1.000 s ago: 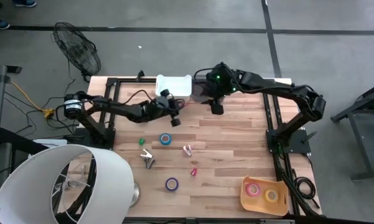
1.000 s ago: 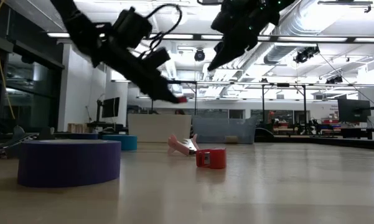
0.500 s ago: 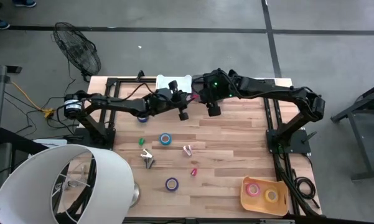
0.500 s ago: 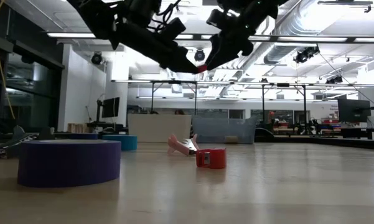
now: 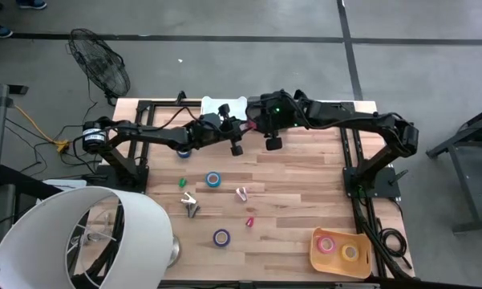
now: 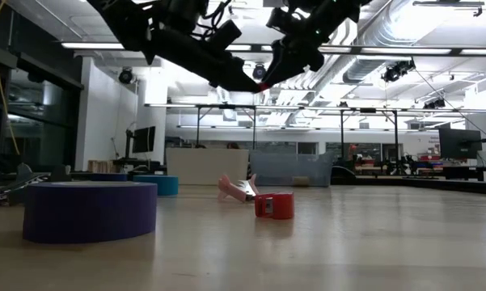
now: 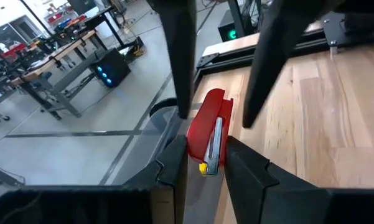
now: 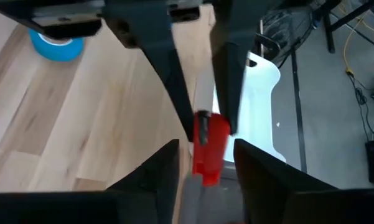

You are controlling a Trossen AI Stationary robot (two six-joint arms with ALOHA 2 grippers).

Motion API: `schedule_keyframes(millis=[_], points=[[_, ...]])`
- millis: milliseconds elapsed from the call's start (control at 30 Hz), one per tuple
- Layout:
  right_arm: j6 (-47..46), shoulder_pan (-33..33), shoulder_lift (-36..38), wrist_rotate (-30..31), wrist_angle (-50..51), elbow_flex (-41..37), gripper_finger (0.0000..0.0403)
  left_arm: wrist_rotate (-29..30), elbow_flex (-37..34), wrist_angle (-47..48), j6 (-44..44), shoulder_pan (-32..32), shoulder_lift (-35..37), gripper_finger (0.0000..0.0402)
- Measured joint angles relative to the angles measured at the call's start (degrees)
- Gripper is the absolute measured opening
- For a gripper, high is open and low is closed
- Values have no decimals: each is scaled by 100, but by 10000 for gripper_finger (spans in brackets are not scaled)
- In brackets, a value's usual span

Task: Pick and place Stapler, Stapler remover, tape
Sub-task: Put the top red stapler into the black bin

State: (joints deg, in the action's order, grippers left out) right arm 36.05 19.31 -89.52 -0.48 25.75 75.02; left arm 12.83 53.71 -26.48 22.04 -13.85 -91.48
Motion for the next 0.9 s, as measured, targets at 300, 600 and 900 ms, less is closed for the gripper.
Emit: schedule_keyframes(millis=[300,600,900], points=[[0,-79,0,213,-22,0,106,-87,0,-57,-130,-2,2,82],[-37,-98,0,397,16,0,57,-154,0,-61,-174,-4,2,82],[-37,-99,0,381,48,0,57,-167,2,-52,-161,-2,2,87]])
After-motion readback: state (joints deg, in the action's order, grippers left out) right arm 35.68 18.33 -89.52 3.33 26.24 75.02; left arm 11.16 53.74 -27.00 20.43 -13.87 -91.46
